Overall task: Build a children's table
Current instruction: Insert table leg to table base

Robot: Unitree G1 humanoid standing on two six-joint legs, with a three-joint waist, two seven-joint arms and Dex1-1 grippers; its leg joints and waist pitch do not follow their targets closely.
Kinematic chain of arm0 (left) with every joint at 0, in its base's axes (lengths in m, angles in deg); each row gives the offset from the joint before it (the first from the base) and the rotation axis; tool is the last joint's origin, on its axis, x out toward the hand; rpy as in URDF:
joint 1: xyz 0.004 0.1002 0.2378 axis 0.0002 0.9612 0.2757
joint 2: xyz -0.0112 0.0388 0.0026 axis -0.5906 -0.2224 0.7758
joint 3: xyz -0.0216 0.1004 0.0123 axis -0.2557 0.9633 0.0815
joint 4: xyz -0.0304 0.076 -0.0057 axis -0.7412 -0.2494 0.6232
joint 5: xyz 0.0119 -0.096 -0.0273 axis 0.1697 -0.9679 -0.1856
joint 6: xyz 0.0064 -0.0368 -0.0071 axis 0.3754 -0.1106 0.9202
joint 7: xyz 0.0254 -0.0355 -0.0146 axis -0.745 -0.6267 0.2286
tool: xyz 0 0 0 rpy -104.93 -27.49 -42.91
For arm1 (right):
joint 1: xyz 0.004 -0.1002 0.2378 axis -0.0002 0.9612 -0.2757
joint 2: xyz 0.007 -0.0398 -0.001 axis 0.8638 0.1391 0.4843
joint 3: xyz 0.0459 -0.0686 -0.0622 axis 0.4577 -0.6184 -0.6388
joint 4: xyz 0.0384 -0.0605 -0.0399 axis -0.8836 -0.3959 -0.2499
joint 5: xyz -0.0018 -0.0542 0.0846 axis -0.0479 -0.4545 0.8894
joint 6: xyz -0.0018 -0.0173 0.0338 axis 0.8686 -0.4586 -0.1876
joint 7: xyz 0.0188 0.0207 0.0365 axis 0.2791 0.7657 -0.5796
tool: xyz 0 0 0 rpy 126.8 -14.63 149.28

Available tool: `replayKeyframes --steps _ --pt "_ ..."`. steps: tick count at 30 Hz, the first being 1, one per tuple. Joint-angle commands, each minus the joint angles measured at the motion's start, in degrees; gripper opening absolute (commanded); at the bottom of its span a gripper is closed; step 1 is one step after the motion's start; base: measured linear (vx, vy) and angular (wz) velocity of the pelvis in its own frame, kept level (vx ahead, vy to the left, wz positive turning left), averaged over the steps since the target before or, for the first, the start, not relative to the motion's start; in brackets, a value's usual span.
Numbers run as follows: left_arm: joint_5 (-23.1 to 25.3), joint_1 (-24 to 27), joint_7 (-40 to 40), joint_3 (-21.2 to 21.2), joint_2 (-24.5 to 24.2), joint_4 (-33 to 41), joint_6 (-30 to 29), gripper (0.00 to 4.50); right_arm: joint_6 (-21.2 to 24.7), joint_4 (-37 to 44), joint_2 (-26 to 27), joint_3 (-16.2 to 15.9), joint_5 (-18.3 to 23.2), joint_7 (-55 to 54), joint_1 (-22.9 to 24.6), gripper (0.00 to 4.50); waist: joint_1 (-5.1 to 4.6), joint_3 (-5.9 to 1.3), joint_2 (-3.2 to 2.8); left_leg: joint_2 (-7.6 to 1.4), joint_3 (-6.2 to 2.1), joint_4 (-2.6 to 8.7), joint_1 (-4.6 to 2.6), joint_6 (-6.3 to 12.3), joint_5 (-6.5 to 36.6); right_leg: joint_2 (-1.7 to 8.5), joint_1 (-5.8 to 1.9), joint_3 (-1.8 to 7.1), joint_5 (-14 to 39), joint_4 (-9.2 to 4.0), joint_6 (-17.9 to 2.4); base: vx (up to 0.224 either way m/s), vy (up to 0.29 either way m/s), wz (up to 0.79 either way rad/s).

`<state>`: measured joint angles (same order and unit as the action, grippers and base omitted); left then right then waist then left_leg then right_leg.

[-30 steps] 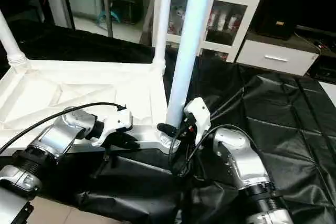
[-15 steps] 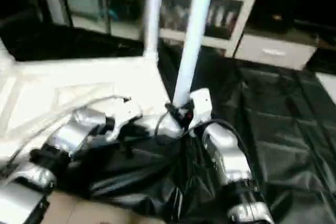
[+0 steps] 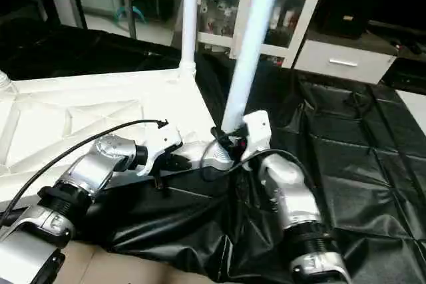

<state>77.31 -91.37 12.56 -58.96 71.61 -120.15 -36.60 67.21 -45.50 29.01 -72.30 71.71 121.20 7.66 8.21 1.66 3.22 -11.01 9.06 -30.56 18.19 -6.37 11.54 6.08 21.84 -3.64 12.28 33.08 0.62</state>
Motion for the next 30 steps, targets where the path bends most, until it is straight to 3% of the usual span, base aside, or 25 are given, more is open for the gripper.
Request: replayKeyframes --steps 1,4,5,6,7,10,13,15,20,23,26,30 --pt "-1.3 1.2 4.3 0.4 -2.6 1.5 2.2 0.0 6.4 -3.3 -3.7 -2.1 0.1 7.6 4.0 1.87 0.12 -1.5 -0.28 -2.17 -0.07 4.41 0.49 1.69 19.7 2.67 -1.05 2.56 18.7 -4.71 -6.8 0.0 0.0 0.0" --pt "-1.5 1.7 8.3 1.8 -4.0 2.9 2.4 0.0 8.1 -0.7 -6.9 -3.5 2.1 15.7 4.5 1.87 0.44 -1.79 -0.25 -2.33 0.4 3.97 0.27 2.81 17.2 2.32 -1.18 2.53 13.7 -4.09 -9.3 0.051 -0.024 0.07" --pt "-1.3 1.8 9.4 2.3 -4.6 3.3 2.5 0.0 8.8 0.0 -8.5 -4.0 2.6 19.1 4.5 1.87 0.42 -2.09 -0.32 -2.3 0.79 3.45 0.23 3.22 13.6 2.19 -1.23 2.51 7.7 -3.28 -11.2 0.091 -0.036 0.12" --pt "-1.2 1.7 9.8 2.5 -4.9 3.3 2.6 0.0 9.4 0.4 -9.4 -4.3 3.0 21.0 4.6 1.87 0.52 -2.45 -0.27 -2.21 1.03 2.93 0.79 3.83 8.2 1.96 -1.89 2.24 0.5 -2.27 -12.6 0.082 -0.024 0.05" --pt "-1.2 1.5 10.3 2.6 -5.1 3.2 2.5 0.0 10.2 0.7 -10.2 -4.6 3.5 22.8 4.6 1.87 0.71 -2.57 -0.39 -2.09 1.17 2.54 0.88 4.66 4.4 1.83 -2.02 2.13 -4.7 -1.76 -13.7 0.059 0.005 -0.02" --pt "-1.0 0.6 10.8 2.3 -5.4 2.1 3.4 0.0 11.3 1.4 -12.5 -6.4 3.7 27.8 4.8 1.87 1.1 -2.62 0.08 -1.6 1.39 1.69 0.89 5.88 0.9 1.57 -2.31 2.16 -10.9 -0.98 -15.1 0.06 0.014 0.01" --pt "-0.9 0.0 10.8 2.3 -5.9 1.4 3.8 0.0 11.6 1.9 -13.8 -8.2 3.2 31.1 5.1 1.87 1.58 -2.77 -0.25 -1.85 1.28 1.38 0.76 6.54 -1.1 1.58 -2.3 1.9 -11.2 -0.7 -15.3 0.018 0.007 0.01" --pt "-0.9 -0.1 10.9 2.3 -6.0 1.4 3.8 0.0 11.7 2.0 -14.1 -8.5 3.1 31.7 5.1 1.87 1.62 -2.65 -0.26 -2.02 1.23 1.5 0.87 5.86 0.5 1.75 -2.39 1.84 -8.1 -0.89 -15.0 0.0 0.0 0.0" --pt "-0.8 -0.4 11.4 2.2 -6.3 1.4 3.7 0.0 9.4 0.4 -14.0 -11.1 -0.5 31.2 3.5 1.87 1.31 -2.31 -0.43 -2.31 0.95 2.45 0.76 1.99 8.1 2.26 -2.34 2.0 3.1 -1.93 -12.4 0.0 0.0 0.0" --pt "-0.7 -0.4 11.4 2.4 -6.4 1.2 4.0 0.0 8.1 -0.4 -14.1 -12.1 -2.2 31.2 2.7 1.87 1.15 -2.42 -0.45 -2.25 0.92 2.45 0.71 1.15 8.0 2.18 -2.23 2.06 2.3 -1.86 -12.1 0.0 0.0 0.0" --pt "-0.8 -0.4 11.2 2.4 -6.4 1.3 4.0 0.0 7.2 -0.4 -14.6 -13.2 -3.7 31.0 2.7 1.87 1.07 -2.53 -0.29 -2.11 0.95 2.26 0.73 1.31 6.7 1.93 -2.31 1.99 -1.1 -1.55 -12.5 0.0 0.0 0.0" --pt "-0.8 -0.4 10.8 2.3 -6.4 1.5 4.0 0.0 6.0 -1.0 -14.7 -14.2 -5.0 30.1 2.5 1.87 1.14 -2.53 -0.04 -2.09 0.96 2.28 0.77 1.53 7.0 2.02 -2.38 2.0 -0.6 -1.61 -12.5 0.0 0.0 0.0"
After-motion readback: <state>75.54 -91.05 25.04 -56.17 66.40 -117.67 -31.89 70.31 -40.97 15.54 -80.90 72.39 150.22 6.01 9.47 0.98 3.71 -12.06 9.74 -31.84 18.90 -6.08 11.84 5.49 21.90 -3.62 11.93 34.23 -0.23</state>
